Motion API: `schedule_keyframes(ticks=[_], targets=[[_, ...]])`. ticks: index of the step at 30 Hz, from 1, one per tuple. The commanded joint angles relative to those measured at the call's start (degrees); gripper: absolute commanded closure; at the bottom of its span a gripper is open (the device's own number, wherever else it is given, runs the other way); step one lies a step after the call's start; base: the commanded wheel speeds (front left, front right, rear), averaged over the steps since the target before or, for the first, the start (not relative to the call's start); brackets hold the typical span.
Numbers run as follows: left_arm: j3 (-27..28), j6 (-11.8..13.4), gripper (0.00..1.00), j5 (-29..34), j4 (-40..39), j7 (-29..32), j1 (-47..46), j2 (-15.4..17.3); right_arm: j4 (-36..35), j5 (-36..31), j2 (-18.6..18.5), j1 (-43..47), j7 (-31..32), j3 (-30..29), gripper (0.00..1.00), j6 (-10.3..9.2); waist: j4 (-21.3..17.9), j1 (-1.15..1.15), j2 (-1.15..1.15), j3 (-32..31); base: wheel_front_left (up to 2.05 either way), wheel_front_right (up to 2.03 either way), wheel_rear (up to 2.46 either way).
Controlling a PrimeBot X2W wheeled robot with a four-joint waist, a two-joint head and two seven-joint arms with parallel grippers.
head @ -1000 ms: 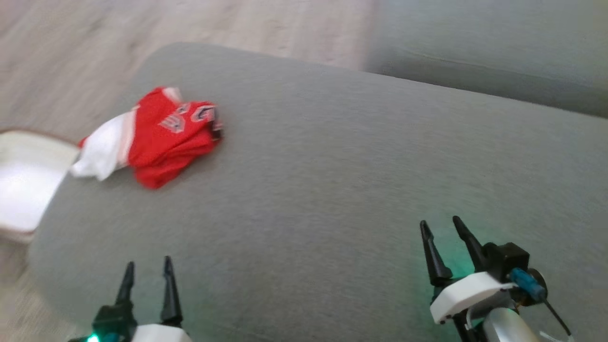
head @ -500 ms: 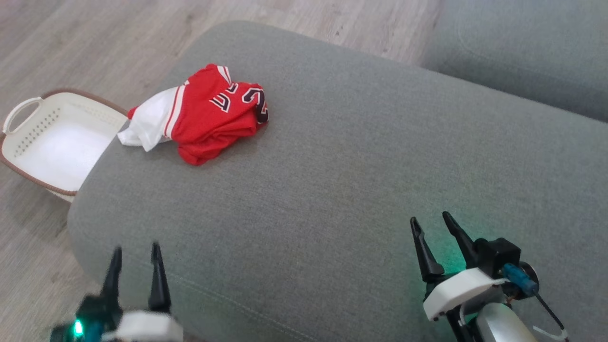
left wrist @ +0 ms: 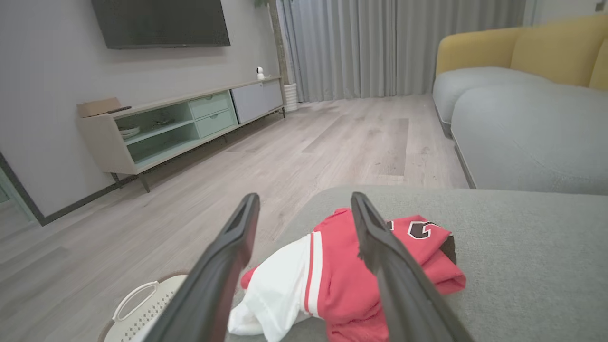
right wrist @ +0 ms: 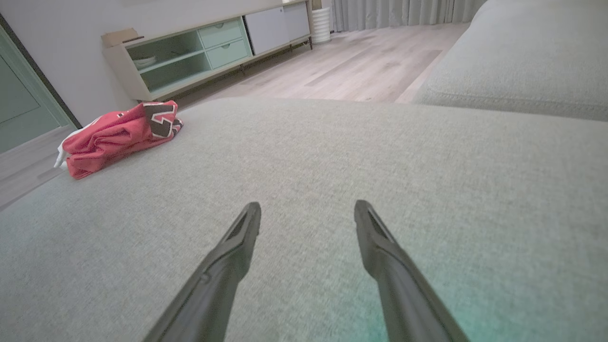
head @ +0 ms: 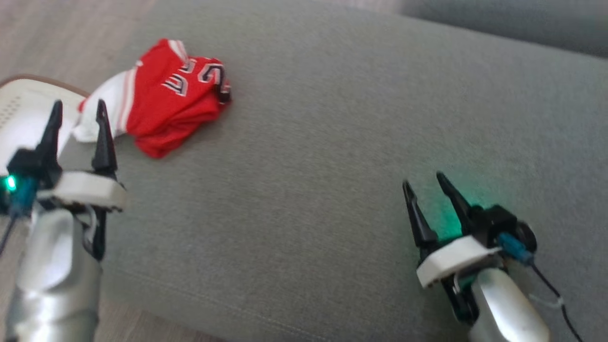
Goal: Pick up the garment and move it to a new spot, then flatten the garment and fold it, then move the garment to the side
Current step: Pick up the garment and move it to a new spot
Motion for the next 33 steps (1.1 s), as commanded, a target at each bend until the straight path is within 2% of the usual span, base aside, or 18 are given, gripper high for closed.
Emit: schedule_keyframes(ticks=[1,8,13,19,20,21,22,25,28,33], targets=[[0.59,-0.36,0.00,0.28,1.57,0.18,-4.24,4.09,-2.51,-0.94,-0.06,-2.36,-0.62,1.69,0.00,-0.05,-3.05,-0.01,0.00,3.32,0.00,0.00,0.00],[-0.44,-0.77,0.00,-3.15,14.68,2.17,-12.06,7.69,-5.72,-3.61,-0.06,-5.00,-0.62,3.47,0.00,-0.05,-7.06,-0.01,0.00,8.85,0.00,0.00,0.00],[-2.48,-0.81,0.00,-9.06,21.54,6.52,-14.71,7.73,-7.05,-4.28,-0.06,-6.12,-0.62,3.50,0.00,-0.05,-9.29,-0.01,0.00,11.92,0.00,0.00,0.00],[-6.43,-0.82,0.00,-15.29,25.09,12.50,-15.55,8.23,-7.40,-5.16,-0.10,-6.90,-0.62,2.49,0.00,-0.05,-10.52,-0.01,0.00,13.43,0.00,0.00,0.00],[-7.14,-0.82,0.30,-16.23,25.37,13.12,-15.63,8.42,-7.32,-5.26,-0.10,-6.93,-0.62,2.31,0.00,-0.05,-10.64,-0.01,0.00,13.48,0.00,0.00,0.00],[-7.92,-0.82,0.82,-16.89,25.47,13.32,-15.71,8.76,-7.19,-5.28,-0.10,-6.92,-0.62,2.17,0.00,-0.05,-10.73,-0.01,0.00,13.45,0.00,0.00,0.00],[-8.30,-0.82,1.00,-17.40,25.65,13.06,-15.92,9.38,-7.03,-5.22,-0.10,-6.90,-0.62,2.08,0.00,-0.05,-10.80,-0.01,0.00,13.32,0.00,0.00,0.00],[-10.49,-0.83,1.00,-16.31,25.62,10.28,-17.27,11.75,-6.46,-4.64,-0.09,-6.86,-0.62,2.01,0.00,-0.05,-11.16,-0.01,0.00,12.36,0.00,0.00,0.00],[-13.51,-0.83,1.00,-14.37,23.20,4.09,-20.60,13.56,-6.25,-2.85,-0.08,-6.55,-0.62,2.01,0.00,-0.05,-11.73,-0.01,0.00,9.97,0.00,0.00,0.00],[-18.25,-0.83,1.00,-12.32,17.44,0.62,-24.34,13.47,-5.69,0.54,-0.07,-5.22,-0.62,3.16,0.00,-0.05,-14.01,-0.01,0.00,5.25,0.00,0.00,0.00]])
